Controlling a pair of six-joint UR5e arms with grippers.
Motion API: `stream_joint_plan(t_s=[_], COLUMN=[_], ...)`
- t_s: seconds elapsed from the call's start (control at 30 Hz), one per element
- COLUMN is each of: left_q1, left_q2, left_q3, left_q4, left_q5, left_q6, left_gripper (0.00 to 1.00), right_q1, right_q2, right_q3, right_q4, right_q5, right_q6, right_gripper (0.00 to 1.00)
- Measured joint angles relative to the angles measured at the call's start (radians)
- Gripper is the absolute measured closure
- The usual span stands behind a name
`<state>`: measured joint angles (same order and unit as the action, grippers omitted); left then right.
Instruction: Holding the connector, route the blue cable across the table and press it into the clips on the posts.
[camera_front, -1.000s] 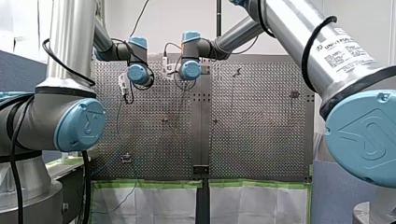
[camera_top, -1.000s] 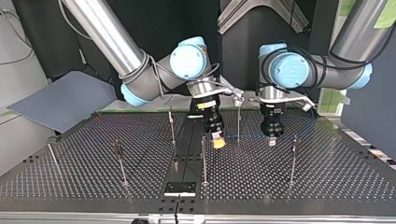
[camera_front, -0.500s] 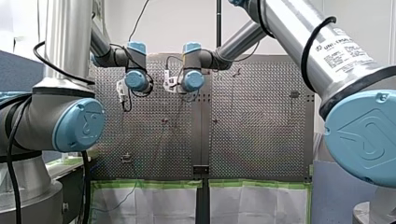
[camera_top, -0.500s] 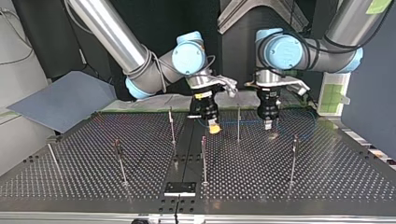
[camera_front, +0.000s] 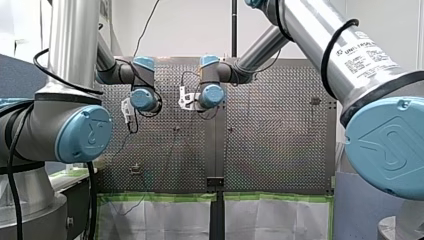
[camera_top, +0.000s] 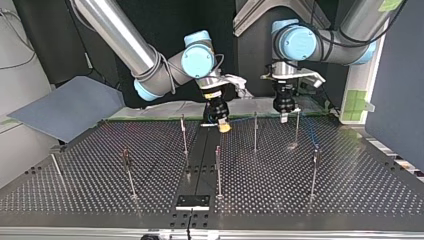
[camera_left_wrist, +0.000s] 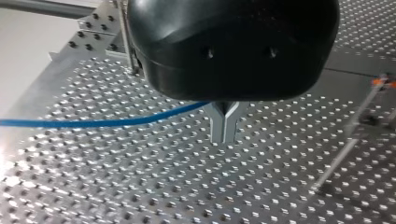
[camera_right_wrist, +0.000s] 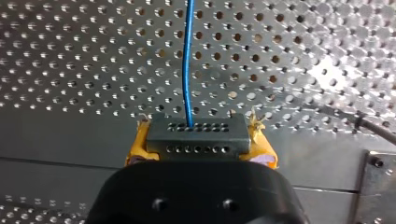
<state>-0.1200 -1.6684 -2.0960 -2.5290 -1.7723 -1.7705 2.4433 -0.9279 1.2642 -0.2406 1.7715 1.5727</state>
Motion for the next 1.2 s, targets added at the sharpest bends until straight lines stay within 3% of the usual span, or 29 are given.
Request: stream_joint_plan(t_s=[0.27,0.73,1.03,1.2], left_q1=[-0.004,-0.01,-0.005,0.002], left_q2=[-0.074,-0.197,-0.211,-0.212], left_q3=[-0.013,-0.014,-0.014,-0.014], left_q4=[0.044,0.079,0.113,0.136], left_q5=[0.002,0.012,0.015,0.04], left_q6=[0.001,0.003,-0.007,-0.014], left_gripper=[1.0,1.0,1.0,1.0], right_q1=[-0.002,-0.002,-0.005,-0.018], right_q2=[0.002,0.007,0.029,0.049], right_q3=[0.024,0.068,0.079,0.08], right_q4=[-0.001,0.0,0.001,-0.002], right_q5=[-0.031,-0.062,-0.068,-0.084], right_q6=[0.002,0.027,0.055,0.066], right_gripper=[1.0,1.0,1.0,1.0])
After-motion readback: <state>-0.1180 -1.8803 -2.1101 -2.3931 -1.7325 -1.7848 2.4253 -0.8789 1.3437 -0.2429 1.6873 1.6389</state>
